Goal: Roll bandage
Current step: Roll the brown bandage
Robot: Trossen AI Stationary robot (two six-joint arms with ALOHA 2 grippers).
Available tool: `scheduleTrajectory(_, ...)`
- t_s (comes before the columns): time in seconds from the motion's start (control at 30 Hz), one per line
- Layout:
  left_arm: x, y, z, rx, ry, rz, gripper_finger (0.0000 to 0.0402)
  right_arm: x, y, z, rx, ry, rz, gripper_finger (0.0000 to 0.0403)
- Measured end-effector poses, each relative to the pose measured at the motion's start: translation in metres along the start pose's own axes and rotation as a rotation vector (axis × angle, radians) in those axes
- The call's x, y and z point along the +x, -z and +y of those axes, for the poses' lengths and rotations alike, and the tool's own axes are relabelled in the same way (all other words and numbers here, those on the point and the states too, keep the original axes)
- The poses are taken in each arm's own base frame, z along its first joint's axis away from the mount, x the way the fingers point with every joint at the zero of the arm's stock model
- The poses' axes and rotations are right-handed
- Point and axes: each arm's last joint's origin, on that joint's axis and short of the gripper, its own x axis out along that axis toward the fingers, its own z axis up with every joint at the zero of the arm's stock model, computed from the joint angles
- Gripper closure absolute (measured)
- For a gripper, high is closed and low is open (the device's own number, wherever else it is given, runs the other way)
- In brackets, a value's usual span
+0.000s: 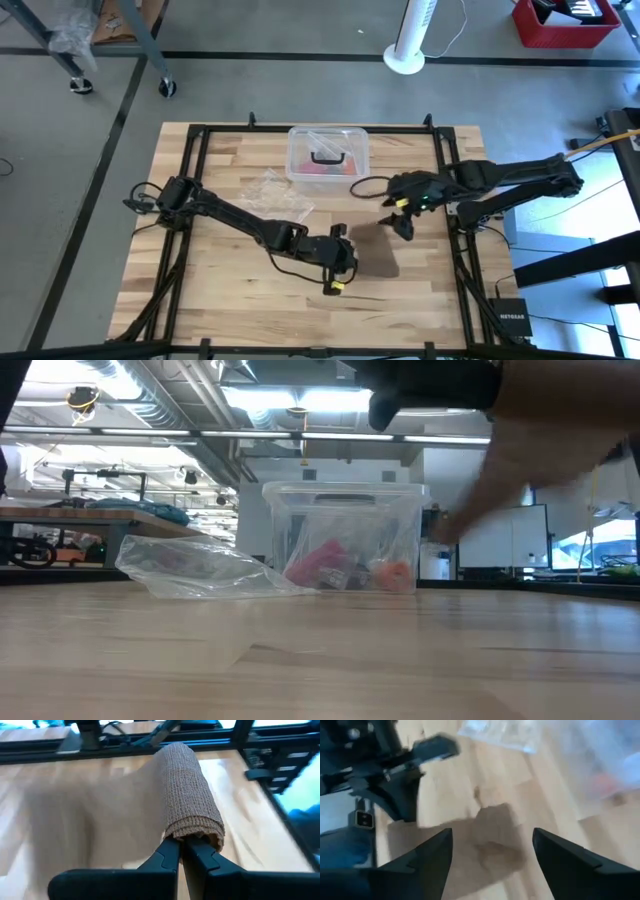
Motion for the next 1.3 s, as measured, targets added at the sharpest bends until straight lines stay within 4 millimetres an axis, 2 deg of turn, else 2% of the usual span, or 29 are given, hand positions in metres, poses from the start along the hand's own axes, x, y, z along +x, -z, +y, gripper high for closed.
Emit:
scheduleTrajectory(0.2, -0.003, -0.002, -0.006, -0.009, 0.144, 0.005, 0.04, -0.03, 0.014, -0.009, -0.056, 0.05, -0.056, 0.0127)
scheduleTrajectory(0.3, -0.011, -0.009, -0.007, -0.002, 0.104, -0.029, 0.04, -0.04, 0.03, -0.009, -0.095, 0.024, -0.097, 0.0127)
scheduleTrajectory(0.4, -0.02, -0.019, -0.008, 0.025, -0.009, -0.087, 0.04, -0.043, 0.051, -0.009, -0.146, 0.001, -0.155, 0.0127)
scheduleTrajectory(0.5, -0.026, -0.029, -0.008, 0.047, -0.116, -0.166, 0.04, -0.039, 0.072, -0.009, -0.191, -0.061, -0.241, 0.0127)
scheduleTrajectory(0.63, -0.034, -0.039, -0.006, 0.052, -0.141, -0.232, 0.04, -0.033, 0.091, -0.008, -0.205, -0.139, -0.37, 0.0127)
scheduleTrajectory(0.8, -0.038, -0.044, 0.001, 0.035, -0.204, -0.255, 0.04, -0.02, 0.105, -0.011, -0.237, -0.136, -0.33, 0.0127)
scheduleTrajectory(0.97, -0.038, -0.044, 0.002, 0.055, -0.229, -0.253, 0.04, -0.013, 0.106, -0.009, -0.221, -0.149, -0.308, 0.0127)
scheduleTrajectory(1.13, -0.041, -0.04, -0.008, 0.091, -0.304, -0.216, 0.04, -0.009, 0.118, -0.008, -0.273, -0.192, -0.157, 0.0127)
scheduleTrajectory(1.3, -0.042, -0.041, -0.012, 0.089, -0.295, -0.233, 0.04, 0.003, 0.13, -0.001, -0.314, -0.199, -0.202, 0.0127)
